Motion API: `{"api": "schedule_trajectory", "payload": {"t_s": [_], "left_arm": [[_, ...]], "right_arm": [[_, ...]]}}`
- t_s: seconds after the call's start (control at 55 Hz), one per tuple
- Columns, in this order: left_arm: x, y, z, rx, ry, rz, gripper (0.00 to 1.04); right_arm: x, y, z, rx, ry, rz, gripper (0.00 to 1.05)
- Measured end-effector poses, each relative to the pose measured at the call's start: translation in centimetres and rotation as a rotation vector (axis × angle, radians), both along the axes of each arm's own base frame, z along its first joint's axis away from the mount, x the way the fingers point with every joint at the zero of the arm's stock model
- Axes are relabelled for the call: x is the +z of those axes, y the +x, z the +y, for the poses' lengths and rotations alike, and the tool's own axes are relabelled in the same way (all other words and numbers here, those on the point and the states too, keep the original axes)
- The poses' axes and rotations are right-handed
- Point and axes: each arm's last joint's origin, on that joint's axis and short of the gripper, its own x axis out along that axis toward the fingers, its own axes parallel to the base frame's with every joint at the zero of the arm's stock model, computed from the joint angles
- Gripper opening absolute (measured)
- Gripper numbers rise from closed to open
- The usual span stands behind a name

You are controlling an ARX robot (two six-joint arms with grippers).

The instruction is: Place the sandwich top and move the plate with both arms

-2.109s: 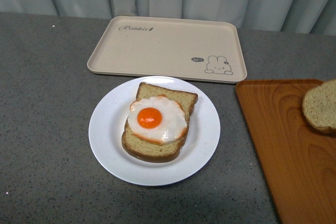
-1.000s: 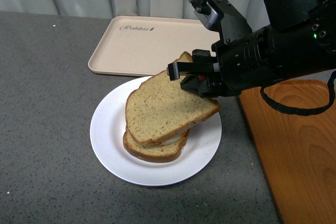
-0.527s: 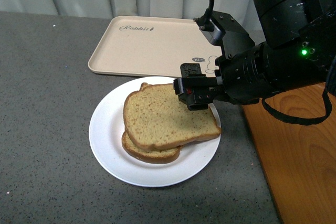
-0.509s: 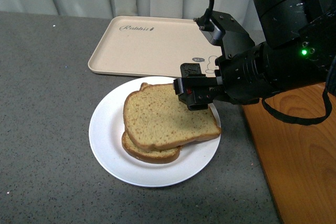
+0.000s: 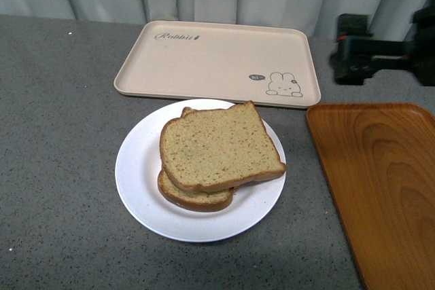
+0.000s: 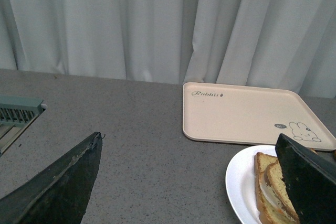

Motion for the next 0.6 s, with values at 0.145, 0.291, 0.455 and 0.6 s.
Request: {"api": "schedule_trajectory", "payload": {"t_s": [0.145, 0.291, 0.455, 0.6], "left_arm": [[0.0, 0.0, 0.0, 0.000, 0.000, 0.000, 0.98], [0.0, 0.0, 0.0, 0.000, 0.000, -0.001, 0.98], [0.0, 0.0, 0.0, 0.000, 0.000, 0.000, 0.98], [0.0, 0.0, 0.0, 0.000, 0.000, 0.000, 0.98]], "right_arm": [[0.8, -2.6, -3.1, -0.132, -0.019, -0.081, 0.96], [0.2, -6.0, -4.9, -0.139, -0.037, -0.460, 0.71], [1.7, -9.2, -5.6, -0.134, -0.046, -0.620, 0.36], [1.4, -11.3, -6.7, -0.128, -0.050, -0.601, 0.07]]}}
